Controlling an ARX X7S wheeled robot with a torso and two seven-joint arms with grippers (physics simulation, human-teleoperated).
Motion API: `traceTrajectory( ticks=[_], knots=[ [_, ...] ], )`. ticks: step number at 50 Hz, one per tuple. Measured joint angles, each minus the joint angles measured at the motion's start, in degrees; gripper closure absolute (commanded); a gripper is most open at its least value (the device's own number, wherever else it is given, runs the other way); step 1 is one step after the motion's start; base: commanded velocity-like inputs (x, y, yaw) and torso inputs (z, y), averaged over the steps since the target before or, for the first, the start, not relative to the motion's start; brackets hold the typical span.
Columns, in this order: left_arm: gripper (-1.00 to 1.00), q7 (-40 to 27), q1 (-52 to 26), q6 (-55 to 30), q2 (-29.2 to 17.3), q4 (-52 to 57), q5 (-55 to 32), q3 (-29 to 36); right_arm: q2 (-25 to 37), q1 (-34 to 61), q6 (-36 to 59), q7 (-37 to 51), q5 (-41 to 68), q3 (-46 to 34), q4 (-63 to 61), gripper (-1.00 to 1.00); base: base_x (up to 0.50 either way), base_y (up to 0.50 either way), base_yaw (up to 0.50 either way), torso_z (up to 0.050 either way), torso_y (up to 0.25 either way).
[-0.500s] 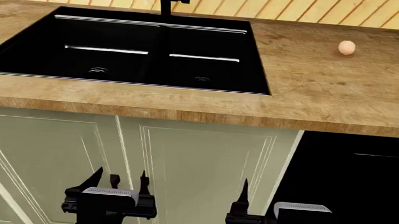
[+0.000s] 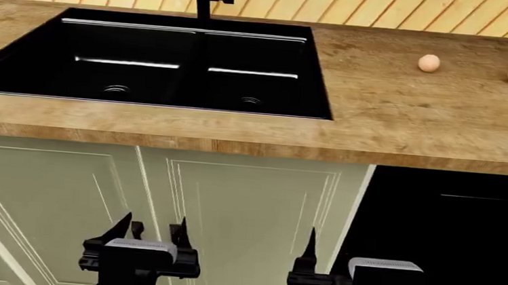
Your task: Place the eggs and milk next to the bowl.
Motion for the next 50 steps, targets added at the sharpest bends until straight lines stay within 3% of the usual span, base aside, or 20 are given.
traceTrajectory(
  ticks=[50],
  knots=[
    [-1.00, -3.8, -0.3, 0.3, -3.4, -0.3, -3.2, 4.4, 3.2, 0.6, -0.7, 4.8, 3.8, -3.5, 0.5, -1.00, 0.00, -0.31, 0.00, 0.000, 0.000]
  ],
)
